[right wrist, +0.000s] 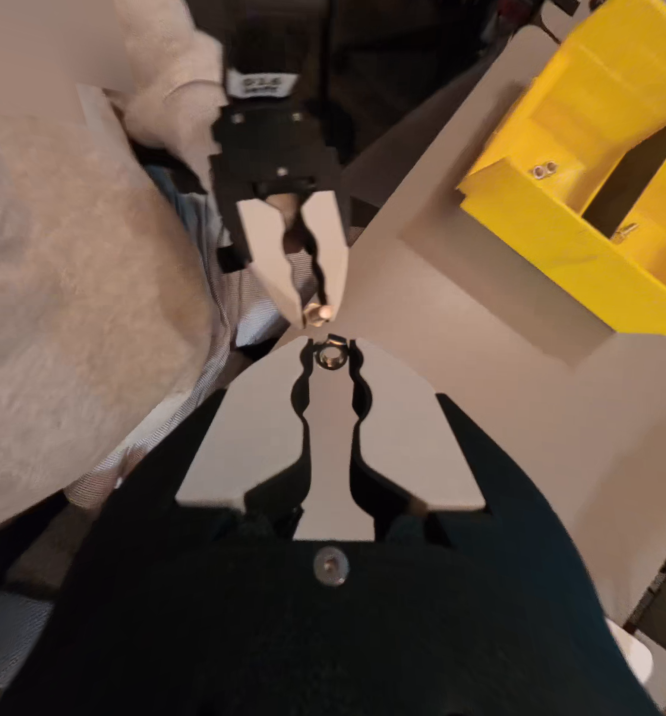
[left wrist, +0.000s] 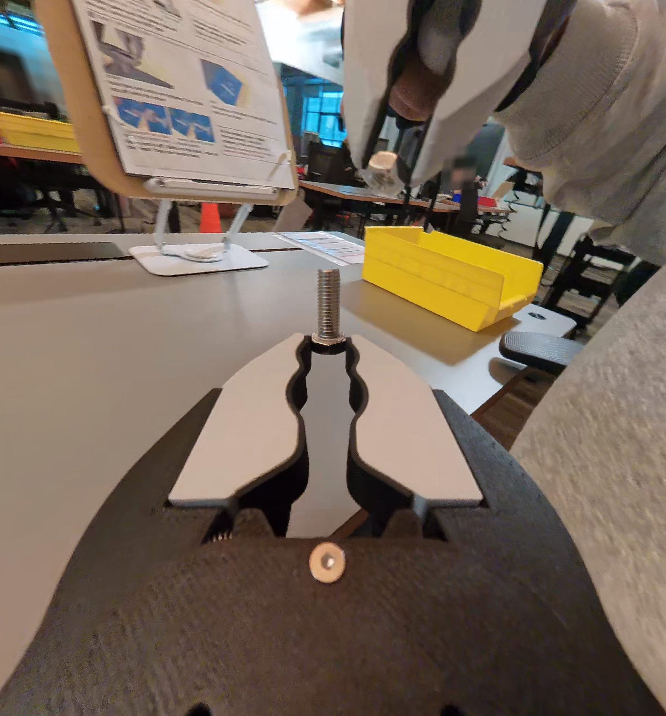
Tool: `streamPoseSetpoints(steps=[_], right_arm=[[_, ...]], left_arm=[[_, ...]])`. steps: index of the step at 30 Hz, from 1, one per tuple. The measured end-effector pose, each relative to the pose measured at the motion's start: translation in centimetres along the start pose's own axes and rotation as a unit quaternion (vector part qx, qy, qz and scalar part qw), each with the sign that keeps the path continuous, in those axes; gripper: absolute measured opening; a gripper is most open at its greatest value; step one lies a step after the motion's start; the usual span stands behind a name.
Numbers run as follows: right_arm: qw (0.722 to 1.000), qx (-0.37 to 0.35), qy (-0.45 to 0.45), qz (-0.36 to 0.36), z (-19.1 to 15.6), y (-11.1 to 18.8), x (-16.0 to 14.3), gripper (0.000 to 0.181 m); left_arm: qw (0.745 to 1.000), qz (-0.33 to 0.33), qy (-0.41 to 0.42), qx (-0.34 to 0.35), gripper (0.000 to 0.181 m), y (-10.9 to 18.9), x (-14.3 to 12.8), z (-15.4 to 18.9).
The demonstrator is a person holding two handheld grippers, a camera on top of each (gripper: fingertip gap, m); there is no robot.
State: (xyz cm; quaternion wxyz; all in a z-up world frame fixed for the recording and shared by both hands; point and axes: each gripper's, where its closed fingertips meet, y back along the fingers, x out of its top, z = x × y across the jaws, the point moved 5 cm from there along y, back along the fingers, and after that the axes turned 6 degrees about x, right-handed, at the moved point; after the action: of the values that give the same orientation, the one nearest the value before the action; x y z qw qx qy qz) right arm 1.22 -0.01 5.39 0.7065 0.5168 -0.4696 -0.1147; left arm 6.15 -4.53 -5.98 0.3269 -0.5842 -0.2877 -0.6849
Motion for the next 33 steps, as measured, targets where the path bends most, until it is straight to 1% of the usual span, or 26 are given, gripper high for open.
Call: streamPoseSetpoints(steps=[3,5,9,14,19,23,27,33], right_arm=[[1.000,-0.008,-0.006,-0.020,-3.0,0.7,-2.1,0.017],[0.999,-0.008,-0.015,-0.031,-4.0,0.9,-3.0,0.017],[0.997,-0.019,-0.045,-0.064,-4.3,1.0,-4.5,0.017],[0.990,-0.027,-0.078,-0.115,-4.0,1.1,-6.0,0.017],[0.985,-0.027,-0.095,-0.144,-3.4,1.5,-6.7,0.017],[0.986,-0.012,-0.105,-0.128,-2.8,1.6,-6.8,0.017],[0.988,0.001,-0.101,-0.117,-2.3,1.5,-6.7,0.017],[0.985,0.009,-0.087,-0.151,-1.8,0.7,-7.1,0.017]], left_arm=[[0.999,-0.002,-0.042,-0.033,0.017,-2.4,-0.2,1.3],[0.996,0.006,-0.070,-0.060,0.017,-3.9,0.0,2.1],[0.991,0.009,-0.083,-0.106,0.017,-6.2,0.1,2.8],[0.985,0.016,-0.092,-0.145,0.017,-7.8,0.4,2.9],[0.982,0.025,-0.074,-0.171,0.017,-8.3,0.6,2.7],[0.982,0.031,-0.057,-0.175,0.017,-8.4,0.7,2.4],[0.985,0.019,-0.066,-0.158,0.017,-8.4,0.5,2.0],[0.987,0.005,-0.075,-0.141,0.017,-8.6,0.0,1.7]])
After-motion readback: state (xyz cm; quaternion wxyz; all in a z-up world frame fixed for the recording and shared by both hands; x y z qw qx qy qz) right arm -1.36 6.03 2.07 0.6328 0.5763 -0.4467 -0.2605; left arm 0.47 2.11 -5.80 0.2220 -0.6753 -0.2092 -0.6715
